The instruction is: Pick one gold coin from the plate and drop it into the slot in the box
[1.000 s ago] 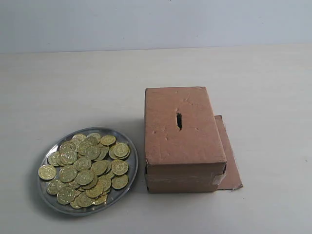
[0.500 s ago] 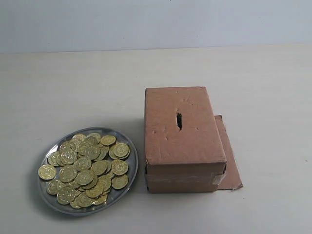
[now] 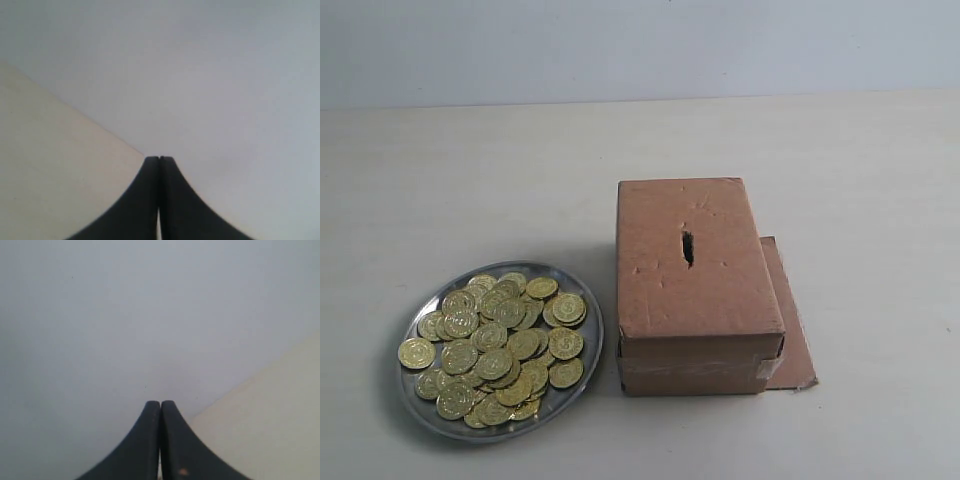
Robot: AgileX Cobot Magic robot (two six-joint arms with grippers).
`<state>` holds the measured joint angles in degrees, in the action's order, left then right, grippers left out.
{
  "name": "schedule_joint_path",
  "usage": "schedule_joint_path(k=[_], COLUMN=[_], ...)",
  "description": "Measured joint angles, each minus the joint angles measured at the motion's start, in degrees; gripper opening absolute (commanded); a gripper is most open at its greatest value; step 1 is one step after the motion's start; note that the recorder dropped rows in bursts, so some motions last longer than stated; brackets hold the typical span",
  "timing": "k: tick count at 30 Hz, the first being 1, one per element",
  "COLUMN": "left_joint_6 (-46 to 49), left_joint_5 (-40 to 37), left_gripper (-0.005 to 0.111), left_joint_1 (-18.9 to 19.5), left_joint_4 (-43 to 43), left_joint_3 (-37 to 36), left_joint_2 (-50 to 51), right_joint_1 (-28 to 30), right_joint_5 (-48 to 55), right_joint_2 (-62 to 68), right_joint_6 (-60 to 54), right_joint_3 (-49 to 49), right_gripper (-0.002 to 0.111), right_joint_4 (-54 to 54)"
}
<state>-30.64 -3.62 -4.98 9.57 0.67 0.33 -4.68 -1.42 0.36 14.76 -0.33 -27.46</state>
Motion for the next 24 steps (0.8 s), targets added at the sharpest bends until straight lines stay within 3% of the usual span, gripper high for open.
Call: schedule_joint_path(k=[2,4,7,10,13,16,21,24], left_joint_6=[4.4,16.3,38.5,54.6,68.0,82.4,103.9,111.8], left_joint_5=[-5.2,-9.2,-17.4,-22.9,-24.3,-24.4,-24.9,-24.9], left_gripper=[0.000,0.000,0.000,0.000,0.000,0.000,0.000,0.000], left_joint_1=[-4.0,-9.3,-17.6,-22.3,-24.4,-27.9,-30.7,-30.7], left_joint_4=[0.0,0.1,0.1,0.1,0.1,0.2,-1.4,-7.1], left_joint_3=[4.8,12.5,23.1,27.0,29.9,33.1,35.2,35.3], left_joint_2=[0.0,2.3,14.7,31.6,48.2,63.4,75.6,80.8], right_joint_1=[0.0,0.0,0.0,0.0,0.0,0.0,0.0,0.0], right_joint_5=[8.0,15.2,24.6,33.6,40.8,41.3,42.3,43.9], right_joint_2=[0.0,0.3,7.0,17.1,29.1,39.0,45.7,47.4], right_joint_6=[1.6,-2.2,-12.6,-23.7,-31.0,-34.8,-44.2,-47.7], right_joint_3=[-3.1,-8.5,-16.9,-22.4,-25.6,-27.0,-28.2,-28.3], right_gripper=[0.000,0.000,0.000,0.000,0.000,0.000,0.000,0.000], right_joint_4=[-0.2,0.0,0.0,0.0,0.1,-1.5,-9.3,-12.3])
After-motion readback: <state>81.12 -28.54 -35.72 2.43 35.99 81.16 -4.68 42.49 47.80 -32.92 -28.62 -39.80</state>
